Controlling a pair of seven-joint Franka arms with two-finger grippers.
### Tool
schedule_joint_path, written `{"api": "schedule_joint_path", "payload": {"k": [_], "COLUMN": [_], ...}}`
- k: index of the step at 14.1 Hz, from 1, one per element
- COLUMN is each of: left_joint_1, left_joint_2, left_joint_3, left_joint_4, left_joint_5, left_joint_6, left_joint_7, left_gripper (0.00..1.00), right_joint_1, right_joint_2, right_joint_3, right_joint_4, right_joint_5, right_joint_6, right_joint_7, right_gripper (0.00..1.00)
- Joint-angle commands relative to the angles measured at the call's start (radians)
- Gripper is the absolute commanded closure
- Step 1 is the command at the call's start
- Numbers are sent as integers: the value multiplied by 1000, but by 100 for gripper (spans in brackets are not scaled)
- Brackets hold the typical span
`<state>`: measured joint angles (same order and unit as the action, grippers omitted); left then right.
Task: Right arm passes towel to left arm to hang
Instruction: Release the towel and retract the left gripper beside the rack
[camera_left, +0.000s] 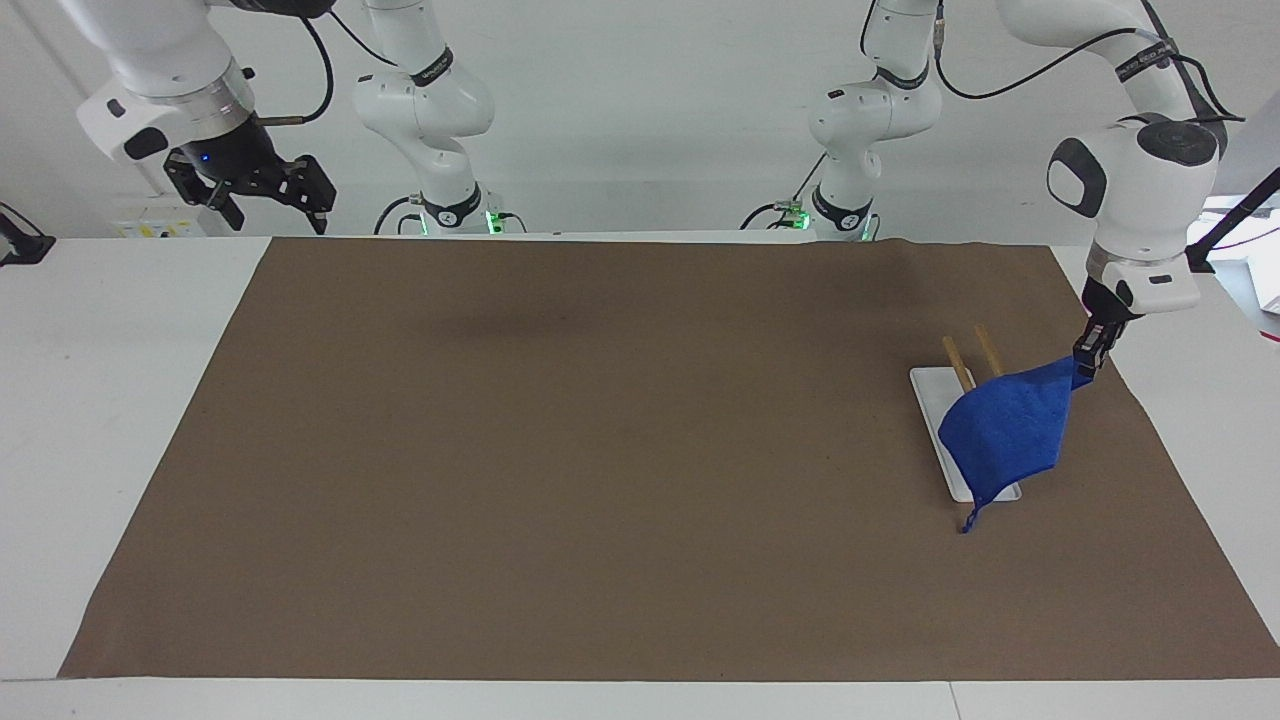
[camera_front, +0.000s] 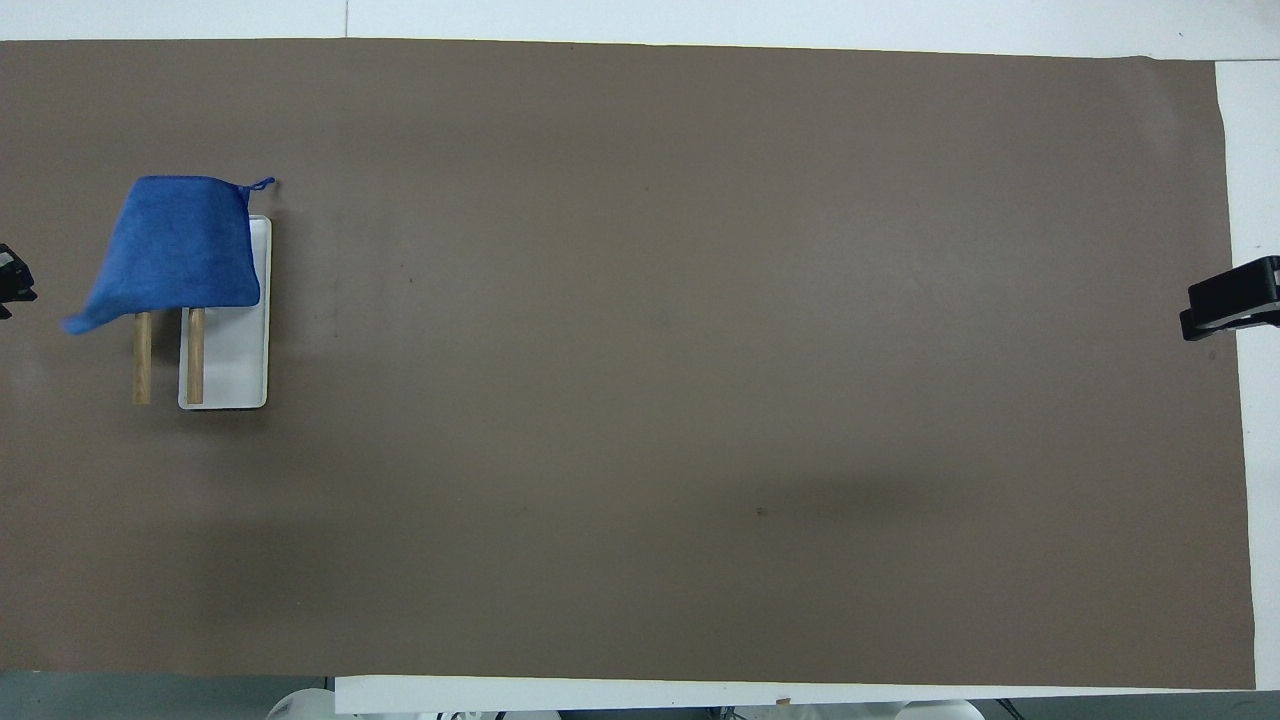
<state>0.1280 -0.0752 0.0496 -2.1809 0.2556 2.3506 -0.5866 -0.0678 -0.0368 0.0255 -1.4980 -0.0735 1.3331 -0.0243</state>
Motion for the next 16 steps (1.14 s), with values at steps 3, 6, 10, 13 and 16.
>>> {"api": "schedule_joint_path", "payload": {"k": [3, 6, 10, 13, 16], "left_joint_1": [-8, -103, -223, -268, -258], "left_joint_2": [5, 2, -17, -17, 53], "left_joint_3": [-13, -14, -23, -25, -14], "left_joint_4": [19, 44, 203, 338, 611], "left_joint_5": [1, 1, -80, -151, -289], "left_joint_6": [-8, -119, -442, -650, -840], "left_joint_7": [4, 5, 36, 209, 356], "left_gripper": [0, 0, 0, 0, 0], "right_joint_1": [2, 8, 6, 6, 6], "right_joint_2": [-23, -23, -23, -23, -23], "right_joint_3": [-4, -3, -3, -3, -3], "right_joint_4": [-30, -30, -30, -30, -30], "right_joint_5": [-2, -2, -2, 0, -2], "right_joint_6": [5, 5, 5, 5, 5], "right_joint_7": [-17, -17, -17, -17, -16], "right_gripper": [0, 0, 0, 0, 0]}}
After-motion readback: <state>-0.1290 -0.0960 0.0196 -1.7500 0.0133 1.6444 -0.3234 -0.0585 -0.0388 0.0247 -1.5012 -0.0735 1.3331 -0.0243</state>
